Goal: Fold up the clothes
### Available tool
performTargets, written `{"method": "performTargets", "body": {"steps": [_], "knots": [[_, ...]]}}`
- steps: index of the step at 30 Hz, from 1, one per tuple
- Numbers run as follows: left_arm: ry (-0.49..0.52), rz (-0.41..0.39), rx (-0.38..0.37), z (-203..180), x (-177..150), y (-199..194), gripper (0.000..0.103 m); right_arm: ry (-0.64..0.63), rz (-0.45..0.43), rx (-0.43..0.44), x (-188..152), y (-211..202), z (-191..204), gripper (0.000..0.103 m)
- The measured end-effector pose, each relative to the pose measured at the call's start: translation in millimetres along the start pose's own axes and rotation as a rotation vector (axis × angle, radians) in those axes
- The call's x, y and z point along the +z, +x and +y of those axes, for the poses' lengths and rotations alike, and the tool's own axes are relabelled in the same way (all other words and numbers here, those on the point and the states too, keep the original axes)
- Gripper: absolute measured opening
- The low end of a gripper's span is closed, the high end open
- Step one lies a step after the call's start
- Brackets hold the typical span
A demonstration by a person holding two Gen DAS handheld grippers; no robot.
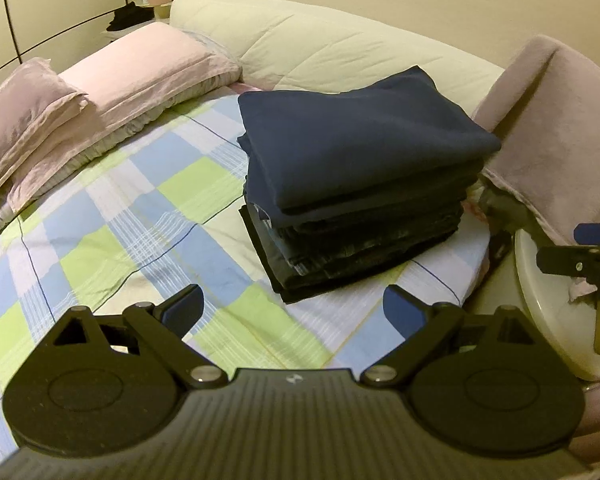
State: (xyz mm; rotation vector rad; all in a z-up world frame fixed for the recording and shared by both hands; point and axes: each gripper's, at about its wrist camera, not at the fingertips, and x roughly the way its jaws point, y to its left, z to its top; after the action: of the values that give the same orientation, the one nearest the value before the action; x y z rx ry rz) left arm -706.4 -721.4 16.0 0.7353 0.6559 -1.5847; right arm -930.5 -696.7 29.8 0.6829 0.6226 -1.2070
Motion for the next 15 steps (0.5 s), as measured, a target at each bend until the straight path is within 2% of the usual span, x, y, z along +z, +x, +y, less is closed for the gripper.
{"method": "performTargets", "body": {"steps": [7,15], "knots": [[-0.017,-0.018,0.04,-10.4,1.3,-3.1,0.095,-0.017,0.002,0.041,0.6,1.4,-8.2,0.084],[-0.027,-0.026,0.046,-18.0,-0.1,-5.0,0.095,-0.03,-0.012,0.06,3.6,-2.9,-12.3,0.084]]}}
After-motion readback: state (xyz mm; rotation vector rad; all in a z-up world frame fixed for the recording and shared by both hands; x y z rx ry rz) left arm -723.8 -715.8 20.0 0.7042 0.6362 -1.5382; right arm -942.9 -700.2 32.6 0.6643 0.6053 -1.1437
